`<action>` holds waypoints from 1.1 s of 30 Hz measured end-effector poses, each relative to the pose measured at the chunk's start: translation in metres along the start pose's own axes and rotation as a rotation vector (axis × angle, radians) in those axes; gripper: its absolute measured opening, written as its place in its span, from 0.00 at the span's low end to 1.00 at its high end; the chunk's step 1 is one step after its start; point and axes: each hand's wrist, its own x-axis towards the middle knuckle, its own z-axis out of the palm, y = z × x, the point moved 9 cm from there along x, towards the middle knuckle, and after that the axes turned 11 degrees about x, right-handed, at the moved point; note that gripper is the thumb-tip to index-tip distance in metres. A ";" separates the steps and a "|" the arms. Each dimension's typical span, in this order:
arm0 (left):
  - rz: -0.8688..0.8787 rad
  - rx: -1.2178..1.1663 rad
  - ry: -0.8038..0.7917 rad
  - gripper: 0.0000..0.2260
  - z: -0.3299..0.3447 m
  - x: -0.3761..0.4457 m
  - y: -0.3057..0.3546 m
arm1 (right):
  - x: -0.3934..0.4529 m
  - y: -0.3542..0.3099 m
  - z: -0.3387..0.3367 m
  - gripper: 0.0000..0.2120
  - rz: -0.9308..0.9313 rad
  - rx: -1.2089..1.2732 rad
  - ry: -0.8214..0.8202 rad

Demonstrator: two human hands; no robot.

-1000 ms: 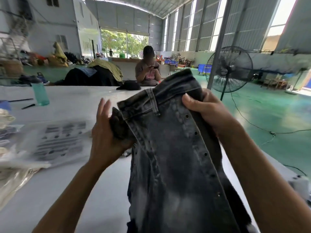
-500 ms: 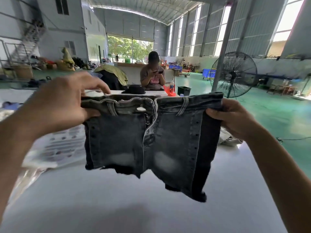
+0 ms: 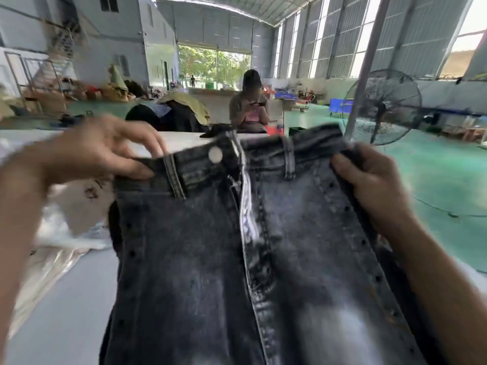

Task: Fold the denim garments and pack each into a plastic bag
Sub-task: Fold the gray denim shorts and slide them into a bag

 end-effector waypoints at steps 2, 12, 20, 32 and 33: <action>-0.105 -0.008 -0.103 0.08 0.054 0.007 -0.017 | -0.009 0.060 0.011 0.02 0.131 -0.181 -0.036; -0.541 0.551 -0.453 0.17 0.295 -0.035 -0.170 | -0.140 0.293 0.041 0.19 0.641 -0.843 -0.711; -0.528 0.501 -0.244 0.16 0.343 0.005 -0.168 | -0.137 0.292 0.162 0.16 0.531 -0.680 -0.674; -0.392 0.333 -0.207 0.22 0.363 -0.019 -0.175 | -0.135 0.301 0.179 0.09 0.640 -0.476 -0.209; -0.367 0.337 -0.173 0.20 0.365 -0.020 -0.171 | -0.143 0.302 0.188 0.07 0.618 -0.502 -0.281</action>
